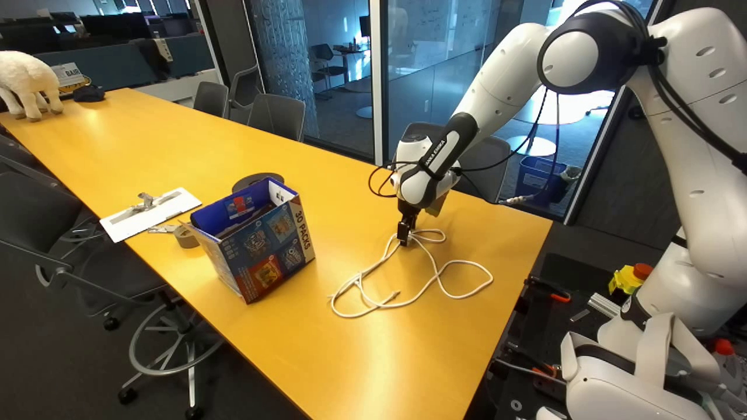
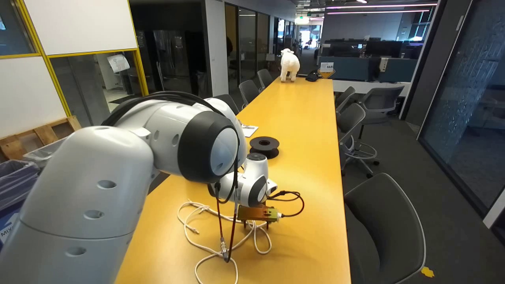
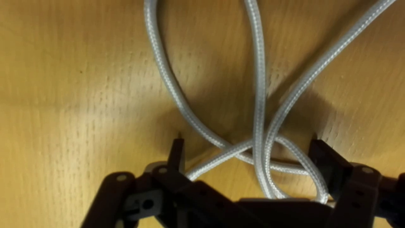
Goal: Put the ropes inside the box.
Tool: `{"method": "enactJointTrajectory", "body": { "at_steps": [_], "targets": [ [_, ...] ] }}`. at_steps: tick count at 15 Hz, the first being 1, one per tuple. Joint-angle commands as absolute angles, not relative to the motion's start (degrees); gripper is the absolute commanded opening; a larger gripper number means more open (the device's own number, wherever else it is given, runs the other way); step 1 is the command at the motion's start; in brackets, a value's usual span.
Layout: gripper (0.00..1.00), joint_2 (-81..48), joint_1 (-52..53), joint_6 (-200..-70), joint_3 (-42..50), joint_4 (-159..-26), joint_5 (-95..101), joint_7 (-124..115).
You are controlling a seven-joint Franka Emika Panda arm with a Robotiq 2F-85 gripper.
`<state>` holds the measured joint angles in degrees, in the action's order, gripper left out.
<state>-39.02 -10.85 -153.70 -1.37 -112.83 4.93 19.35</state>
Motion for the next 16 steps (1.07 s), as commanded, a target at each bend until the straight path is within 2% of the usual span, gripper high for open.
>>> {"method": "enactJointTrajectory", "body": {
  "at_steps": [1, 2, 3, 4, 12, 14, 16],
  "targets": [
    [0.99, -39.7, -11.6, -152.8, -2.3, -111.1, 3.7, 19.4],
    [0.74, -39.7, -11.8, -152.8, -2.4, -111.1, 3.6, 19.6],
    [0.74, -39.7, -11.8, -152.7, -2.5, -111.2, 3.5, 19.6],
    [0.68, -39.6, -11.8, -152.6, -2.5, -111.2, 3.5, 19.6],
    [0.08, -39.1, -11.0, -151.9, -2.0, -110.4, 3.8, 19.0],
    [0.01, -39.2, -10.9, -151.1, -2.1, -110.0, 3.8, 18.8],
    [0.01, -39.3, -10.9, -150.3, -2.1, -109.5, 3.7, 18.7]
  ]
}}
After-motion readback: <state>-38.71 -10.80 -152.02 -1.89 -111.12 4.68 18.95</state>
